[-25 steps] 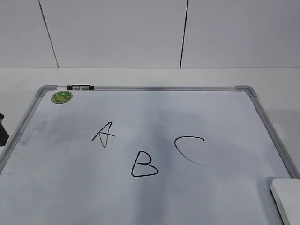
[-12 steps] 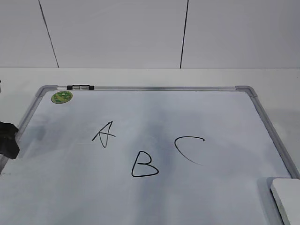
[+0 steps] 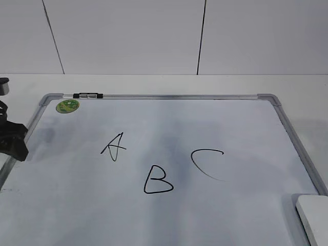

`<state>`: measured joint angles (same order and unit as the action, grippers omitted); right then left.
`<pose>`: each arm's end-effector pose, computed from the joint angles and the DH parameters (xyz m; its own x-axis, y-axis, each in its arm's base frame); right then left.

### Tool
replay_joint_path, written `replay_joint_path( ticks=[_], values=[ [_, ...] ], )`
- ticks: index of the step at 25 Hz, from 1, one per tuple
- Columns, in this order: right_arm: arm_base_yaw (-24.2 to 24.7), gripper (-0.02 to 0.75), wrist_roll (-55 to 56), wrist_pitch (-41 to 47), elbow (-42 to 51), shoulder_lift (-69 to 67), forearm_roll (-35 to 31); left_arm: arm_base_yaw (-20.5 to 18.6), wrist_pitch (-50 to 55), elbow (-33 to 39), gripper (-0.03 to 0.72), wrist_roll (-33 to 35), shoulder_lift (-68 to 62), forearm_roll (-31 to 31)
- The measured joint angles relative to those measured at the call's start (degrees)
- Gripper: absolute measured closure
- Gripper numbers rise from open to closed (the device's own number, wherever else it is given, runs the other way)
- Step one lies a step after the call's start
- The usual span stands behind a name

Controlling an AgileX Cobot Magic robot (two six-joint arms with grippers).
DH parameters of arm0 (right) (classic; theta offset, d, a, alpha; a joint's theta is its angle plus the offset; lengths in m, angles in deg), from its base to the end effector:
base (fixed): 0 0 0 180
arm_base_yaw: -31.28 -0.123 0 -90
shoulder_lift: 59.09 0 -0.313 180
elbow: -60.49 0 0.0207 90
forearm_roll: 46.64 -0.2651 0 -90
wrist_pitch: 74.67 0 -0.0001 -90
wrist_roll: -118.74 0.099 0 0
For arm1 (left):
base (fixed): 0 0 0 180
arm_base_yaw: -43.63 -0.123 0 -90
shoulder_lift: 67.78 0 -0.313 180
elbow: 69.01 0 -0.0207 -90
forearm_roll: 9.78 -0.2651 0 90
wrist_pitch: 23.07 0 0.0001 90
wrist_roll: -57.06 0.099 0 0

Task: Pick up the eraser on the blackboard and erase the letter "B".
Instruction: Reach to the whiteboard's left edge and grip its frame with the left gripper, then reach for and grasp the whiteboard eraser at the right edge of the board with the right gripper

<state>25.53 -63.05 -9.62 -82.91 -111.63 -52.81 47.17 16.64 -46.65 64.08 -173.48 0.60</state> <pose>0.1158 0.0214 0.3075 -0.8967 -0.0760 -0.4361 -0.1293 0.9872 0.0939 0.3264 -0.0316 0.1812 -0.9751 0.0429 -0.2177 0.0696 0.9908 -0.1161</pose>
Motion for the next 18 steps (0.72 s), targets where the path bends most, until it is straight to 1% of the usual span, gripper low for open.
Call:
replay_joint_path(
  ticks=[5, 9, 18],
  values=[
    [0.0, 0.104, -0.03, 0.0, 0.0, 0.0, 0.0, 0.0, 0.19, -1.82, 0.199, 0.19, -0.33, 0.0],
    [0.0, 0.112, -0.03, 0.0, 0.0, 0.0, 0.0, 0.0, 0.19, -2.05, 0.216, 0.34, -1.29, 0.0],
    [0.0, 0.122, -0.03, 0.0, 0.0, 0.0, 0.03, 0.0, 0.54, -2.14, 0.225, 0.47, -4.57, 0.0]
  ],
)
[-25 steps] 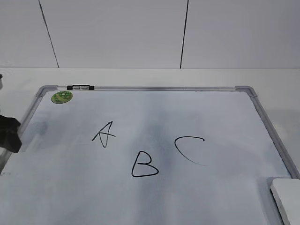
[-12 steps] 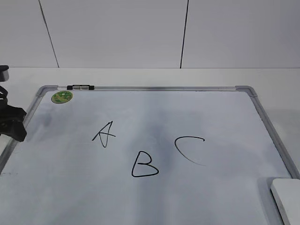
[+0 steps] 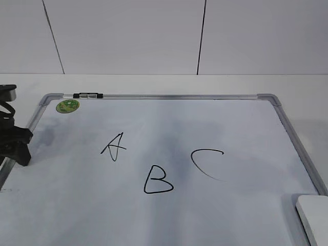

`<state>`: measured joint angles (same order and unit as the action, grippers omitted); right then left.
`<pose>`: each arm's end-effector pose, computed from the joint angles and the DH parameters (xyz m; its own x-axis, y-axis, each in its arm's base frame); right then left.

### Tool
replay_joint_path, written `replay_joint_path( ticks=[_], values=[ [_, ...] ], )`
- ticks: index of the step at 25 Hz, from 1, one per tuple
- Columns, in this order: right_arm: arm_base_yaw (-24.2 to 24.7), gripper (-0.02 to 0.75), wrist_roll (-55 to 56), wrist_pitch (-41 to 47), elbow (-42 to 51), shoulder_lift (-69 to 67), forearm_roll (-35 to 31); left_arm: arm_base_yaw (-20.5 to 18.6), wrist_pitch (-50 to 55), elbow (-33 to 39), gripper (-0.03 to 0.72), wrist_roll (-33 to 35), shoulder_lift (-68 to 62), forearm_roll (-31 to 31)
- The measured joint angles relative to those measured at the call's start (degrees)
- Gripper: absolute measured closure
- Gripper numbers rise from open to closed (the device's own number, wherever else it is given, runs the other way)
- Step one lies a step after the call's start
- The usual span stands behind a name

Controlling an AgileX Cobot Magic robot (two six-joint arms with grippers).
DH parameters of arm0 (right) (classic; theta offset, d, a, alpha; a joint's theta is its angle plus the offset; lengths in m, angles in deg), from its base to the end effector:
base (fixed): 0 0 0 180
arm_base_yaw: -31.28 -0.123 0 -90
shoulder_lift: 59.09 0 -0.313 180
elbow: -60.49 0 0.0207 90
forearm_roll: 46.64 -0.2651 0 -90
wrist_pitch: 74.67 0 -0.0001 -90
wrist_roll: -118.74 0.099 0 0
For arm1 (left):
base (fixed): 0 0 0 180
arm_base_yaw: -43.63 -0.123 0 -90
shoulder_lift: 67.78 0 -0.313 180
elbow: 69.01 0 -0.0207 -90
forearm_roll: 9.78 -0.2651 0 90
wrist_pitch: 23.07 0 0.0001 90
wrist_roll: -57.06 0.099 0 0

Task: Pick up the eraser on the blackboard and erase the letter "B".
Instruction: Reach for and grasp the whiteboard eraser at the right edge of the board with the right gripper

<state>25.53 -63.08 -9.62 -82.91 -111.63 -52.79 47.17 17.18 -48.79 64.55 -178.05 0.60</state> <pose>0.1158 0.0213 0.3075 -0.8966 -0.0766 -0.4361 -0.1298 0.9871 0.0933 0.3386 -0.0325 0.1633 -0.9844 0.0528 -0.1680 0.0729 0.9906 -0.1161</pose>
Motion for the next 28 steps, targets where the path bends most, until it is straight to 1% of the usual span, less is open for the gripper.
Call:
replay_joint_path(
  ticks=[3, 6, 11, 13, 19, 28],
  values=[
    [0.0, 0.125, 0.0, 0.0, 0.0, 0.0, 0.0, 0.0, 0.02, 0.0, 0.246, 0.0, 0.0, -0.1],
    [0.0, 0.133, 0.0, 0.4, 0.0, 0.0, 0.0, 0.0, 0.12, 0.0, 0.292, 0.0, 0.0, -0.1],
    [0.0, 0.139, 0.0, 1.84, 0.0, 0.0, 0.0, -0.1, 0.58, 0.0, 0.473, 0.0, 0.0, -0.64],
    [0.0, 0.143, 0.0, 2.76, 0.0, 0.0, 0.0, -0.2, 0.58, 0.0, 0.515, 0.0, 0.0, -0.89],
    [0.0, 0.143, 0.11, 5.51, 0.0, 0.0, -0.6, -0.2, 0.58, 0.0, 0.537, 0.0, 0.0, -0.99],
    [0.0, 0.143, 0.54, 5.6, 0.0, -2.13, -0.52, -0.2, 0.58, 0.0, 0.538, 0.0, 0.0, -0.99]
  ],
)
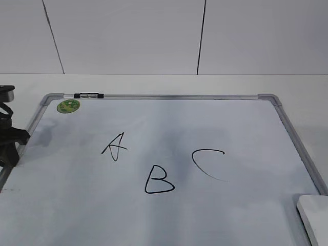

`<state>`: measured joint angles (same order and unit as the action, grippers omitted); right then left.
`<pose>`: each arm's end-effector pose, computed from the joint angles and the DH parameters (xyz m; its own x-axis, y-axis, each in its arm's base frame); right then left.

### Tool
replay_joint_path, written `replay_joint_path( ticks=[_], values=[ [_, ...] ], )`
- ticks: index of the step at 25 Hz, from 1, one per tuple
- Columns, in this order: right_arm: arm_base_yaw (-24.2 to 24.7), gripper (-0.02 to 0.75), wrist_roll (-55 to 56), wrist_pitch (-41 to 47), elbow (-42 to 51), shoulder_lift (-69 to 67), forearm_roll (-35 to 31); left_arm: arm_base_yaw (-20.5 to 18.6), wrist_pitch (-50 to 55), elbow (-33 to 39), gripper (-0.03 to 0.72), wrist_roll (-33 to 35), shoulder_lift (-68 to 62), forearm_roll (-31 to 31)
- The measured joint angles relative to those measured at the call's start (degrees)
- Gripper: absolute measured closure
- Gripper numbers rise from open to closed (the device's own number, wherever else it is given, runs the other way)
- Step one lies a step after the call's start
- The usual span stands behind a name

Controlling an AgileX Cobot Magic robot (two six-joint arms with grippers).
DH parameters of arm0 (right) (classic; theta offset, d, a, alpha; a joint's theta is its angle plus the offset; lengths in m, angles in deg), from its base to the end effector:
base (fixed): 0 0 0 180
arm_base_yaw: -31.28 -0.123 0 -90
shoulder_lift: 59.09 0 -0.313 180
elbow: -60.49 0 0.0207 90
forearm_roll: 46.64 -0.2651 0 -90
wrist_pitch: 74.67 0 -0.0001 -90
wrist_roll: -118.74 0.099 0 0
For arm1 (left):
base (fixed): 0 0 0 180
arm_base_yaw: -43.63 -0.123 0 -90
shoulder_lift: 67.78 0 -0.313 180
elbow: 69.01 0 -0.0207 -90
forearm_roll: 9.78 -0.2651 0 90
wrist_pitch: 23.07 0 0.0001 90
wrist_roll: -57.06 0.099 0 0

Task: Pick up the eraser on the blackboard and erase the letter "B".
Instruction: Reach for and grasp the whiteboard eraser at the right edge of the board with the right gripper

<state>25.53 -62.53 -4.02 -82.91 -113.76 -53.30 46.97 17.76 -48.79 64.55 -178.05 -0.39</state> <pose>0.1135 0.0223 0.2997 -0.9473 -0.0789 -0.3106 -0.1180 0.9870 0.1091 0.3377 -0.0303 0.1630 -0.9854 0.0637 -0.1582 0.0809 0.9912 -0.1044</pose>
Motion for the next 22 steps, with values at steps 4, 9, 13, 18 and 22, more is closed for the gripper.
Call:
replay_joint_path(
  ticks=[4, 9, 13, 18, 22],
  values=[
    [0.0, 0.143, 0.25, -1.75, 0.42, -0.83, 0.0, 0.0, 0.0, 0.0, 0.538, 0.0, 0.0, 0.0],
    [0.0, 0.143, 1.27, -5.88, 4.88, -3.6, -0.36, 0.0, 0.0, 0.0, 0.538, 0.0, 0.0, 0.0],
    [0.0, 0.142, 1.27, -7.96, 6.65, -7.5, -0.62, 0.0, 0.0, 0.0, 0.538, 0.0, 0.0, 0.0],
    [0.0, 0.142, 1.27, -10.97, 6.65, -8.41, -2.1, 0.0, 0.0, 0.0, 0.538, 0.0, 0.0, 0.0],
    [0.0, 0.094, 0.38, -11.85, 6.65, -8.5, -3.07, 0.0, 0.0, 0.0, 0.538, 0.0, 0.0, 0.0]
  ],
)
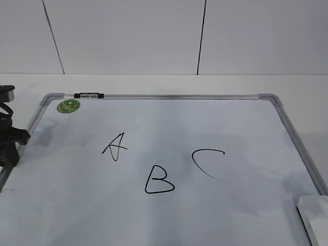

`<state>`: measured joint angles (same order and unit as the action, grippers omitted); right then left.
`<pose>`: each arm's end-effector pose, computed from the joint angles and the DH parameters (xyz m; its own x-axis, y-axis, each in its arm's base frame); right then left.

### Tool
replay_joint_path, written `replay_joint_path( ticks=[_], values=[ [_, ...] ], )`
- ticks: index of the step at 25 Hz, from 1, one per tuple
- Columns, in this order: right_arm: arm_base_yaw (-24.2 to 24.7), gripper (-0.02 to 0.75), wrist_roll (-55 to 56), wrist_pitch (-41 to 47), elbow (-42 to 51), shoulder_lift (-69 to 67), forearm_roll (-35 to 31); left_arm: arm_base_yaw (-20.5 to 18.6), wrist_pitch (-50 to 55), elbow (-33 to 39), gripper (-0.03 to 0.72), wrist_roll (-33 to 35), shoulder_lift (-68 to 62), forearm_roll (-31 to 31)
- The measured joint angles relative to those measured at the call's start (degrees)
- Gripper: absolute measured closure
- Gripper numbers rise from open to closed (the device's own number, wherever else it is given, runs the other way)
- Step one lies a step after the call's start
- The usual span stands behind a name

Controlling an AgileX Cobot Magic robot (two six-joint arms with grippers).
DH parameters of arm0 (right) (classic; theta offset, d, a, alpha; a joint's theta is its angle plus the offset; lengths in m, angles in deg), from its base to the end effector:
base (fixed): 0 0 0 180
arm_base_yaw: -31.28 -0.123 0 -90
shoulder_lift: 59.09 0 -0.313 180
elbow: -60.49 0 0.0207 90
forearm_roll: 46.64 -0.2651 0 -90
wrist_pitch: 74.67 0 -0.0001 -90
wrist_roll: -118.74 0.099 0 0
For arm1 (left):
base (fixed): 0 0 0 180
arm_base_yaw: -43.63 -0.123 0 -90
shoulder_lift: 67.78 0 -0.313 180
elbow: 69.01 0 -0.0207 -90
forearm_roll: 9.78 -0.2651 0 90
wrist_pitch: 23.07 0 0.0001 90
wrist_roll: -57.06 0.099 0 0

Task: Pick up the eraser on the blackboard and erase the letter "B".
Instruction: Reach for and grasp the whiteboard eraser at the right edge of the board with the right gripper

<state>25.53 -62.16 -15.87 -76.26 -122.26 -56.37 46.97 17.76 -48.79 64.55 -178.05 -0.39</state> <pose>0.1422 0.0287 0.2526 -0.9678 -0.0250 -0.2505 -0.0664 0.9852 0.1582 0.3377 -0.0303 0.1630 -0.9854 0.0637 -0.1582 0.0809 0.9912 -0.1044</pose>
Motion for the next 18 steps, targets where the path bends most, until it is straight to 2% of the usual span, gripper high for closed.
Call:
replay_joint_path(
  ticks=[4, 18],
  values=[
    [0.0, 0.058, -0.35, -1.57, 1.19, 0.0, 0.36, 0.0, 0.0, 0.0, 0.538, 0.0, 0.0, 0.0],
    [0.0, 0.057, -0.34, -6.96, 3.95, -7.08, 0.28, 0.0, 0.0, 0.0, 0.539, 0.0, 0.0, 0.0]
  ],
)
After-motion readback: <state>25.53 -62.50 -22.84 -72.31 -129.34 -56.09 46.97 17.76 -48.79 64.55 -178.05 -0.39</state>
